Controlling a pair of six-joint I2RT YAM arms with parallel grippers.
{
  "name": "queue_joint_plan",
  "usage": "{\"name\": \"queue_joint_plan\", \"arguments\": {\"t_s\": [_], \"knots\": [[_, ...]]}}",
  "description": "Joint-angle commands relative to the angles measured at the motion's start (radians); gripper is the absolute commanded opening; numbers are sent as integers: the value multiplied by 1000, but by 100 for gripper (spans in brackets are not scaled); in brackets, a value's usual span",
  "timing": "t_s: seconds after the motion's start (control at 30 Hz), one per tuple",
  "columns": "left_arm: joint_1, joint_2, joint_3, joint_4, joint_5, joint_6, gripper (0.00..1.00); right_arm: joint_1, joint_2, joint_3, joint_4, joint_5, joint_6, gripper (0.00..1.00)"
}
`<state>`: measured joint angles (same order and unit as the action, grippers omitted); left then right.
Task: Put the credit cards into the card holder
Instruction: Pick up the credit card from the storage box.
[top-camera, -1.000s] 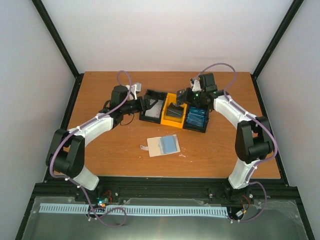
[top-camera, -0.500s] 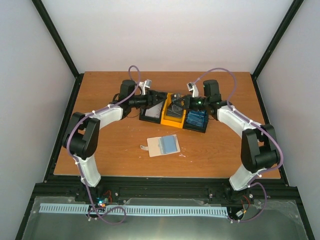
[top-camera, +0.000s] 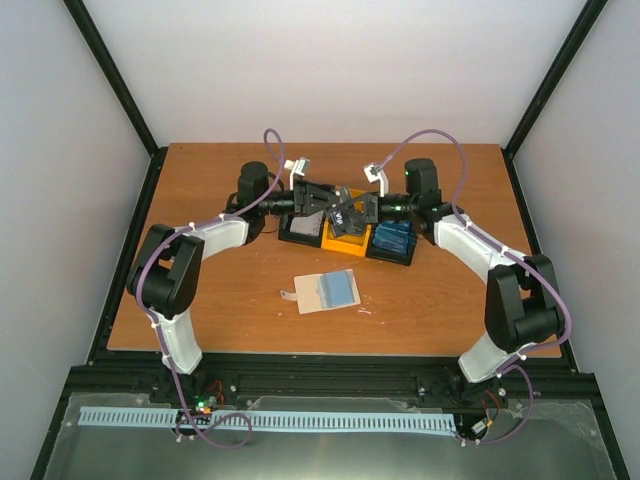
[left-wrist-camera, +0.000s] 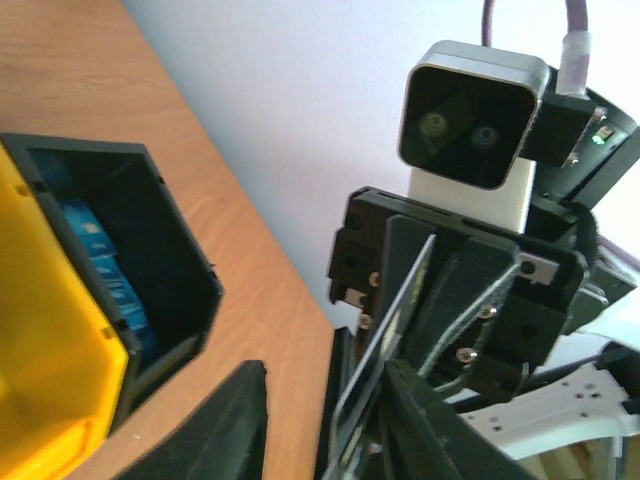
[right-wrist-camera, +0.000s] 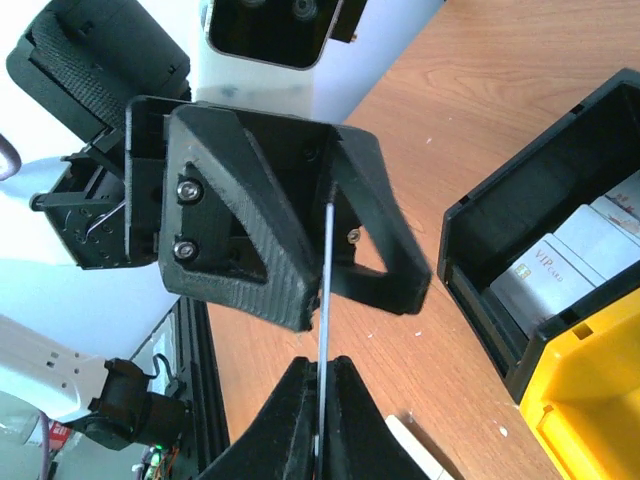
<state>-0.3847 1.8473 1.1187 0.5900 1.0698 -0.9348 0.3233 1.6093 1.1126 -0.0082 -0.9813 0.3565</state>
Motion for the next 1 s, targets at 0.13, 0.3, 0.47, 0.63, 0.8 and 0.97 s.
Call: {"name": "queue_joint_plan", "arguments": {"t_s": [0.13, 0.3, 0.47, 0.63, 0.8, 0.97], "knots": [[-14, -40, -24, 88, 31, 3, 1, 11, -12, 5, 1, 31, -7, 3], [-14, -37, 17, 27, -6, 40, 14, 9, 0, 6, 8, 77, 35, 3], [-13, -36, 16, -13, -22, 42, 46, -24, -24, -7, 58, 112, 123, 3], [-14, -23, -22, 75, -3, -32, 47, -41, -30, -34, 154, 141, 288, 3], [-21, 1, -20, 104, 29, -82, 46, -42, -17, -63, 296, 132, 481, 3], [-36, 1, -10, 91, 26, -83, 37, -41, -4, -49, 311, 102, 523, 3]]}}
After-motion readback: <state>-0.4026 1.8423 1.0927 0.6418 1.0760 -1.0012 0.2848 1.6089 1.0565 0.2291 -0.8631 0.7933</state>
